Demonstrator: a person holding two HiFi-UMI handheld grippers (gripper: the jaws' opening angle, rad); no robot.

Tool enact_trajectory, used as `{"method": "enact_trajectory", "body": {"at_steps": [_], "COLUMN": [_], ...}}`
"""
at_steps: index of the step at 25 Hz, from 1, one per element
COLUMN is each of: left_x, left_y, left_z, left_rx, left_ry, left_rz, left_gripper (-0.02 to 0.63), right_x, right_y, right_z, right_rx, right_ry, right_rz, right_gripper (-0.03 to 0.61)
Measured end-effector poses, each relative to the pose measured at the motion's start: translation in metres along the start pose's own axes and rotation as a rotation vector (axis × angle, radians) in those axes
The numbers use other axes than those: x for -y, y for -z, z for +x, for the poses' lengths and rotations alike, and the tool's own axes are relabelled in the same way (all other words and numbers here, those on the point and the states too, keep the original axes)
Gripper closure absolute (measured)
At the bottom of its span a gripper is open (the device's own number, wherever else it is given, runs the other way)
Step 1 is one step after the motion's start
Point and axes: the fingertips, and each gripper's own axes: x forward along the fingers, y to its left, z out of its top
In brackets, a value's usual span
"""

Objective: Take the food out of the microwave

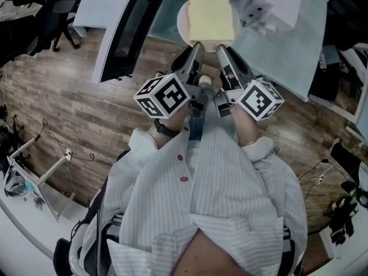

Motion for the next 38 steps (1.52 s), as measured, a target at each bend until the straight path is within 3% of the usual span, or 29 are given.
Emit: {"method": "enact_trajectory", "body": {"at_steps": [18, 38], "left_x": [0.014, 0.015], "left_y": [-0.016, -0.022], "left_z": [-0.002, 0.002], "left_rx": [0.015, 0.023], "left_ry": [0.069, 0.072], "left_rz": [0.007, 0.007], "left_gripper": [0.540, 0.540], "right_x": [-0.021, -0.019], "right_y": [-0.015, -0.021], "right_z": [0.000, 0.003], "right_rx": [0.056, 0.057], "right_ry": [-0.027, -0.017], "right_rz": [-0.027, -0.026], "right_gripper": [0.491, 0.497]}}
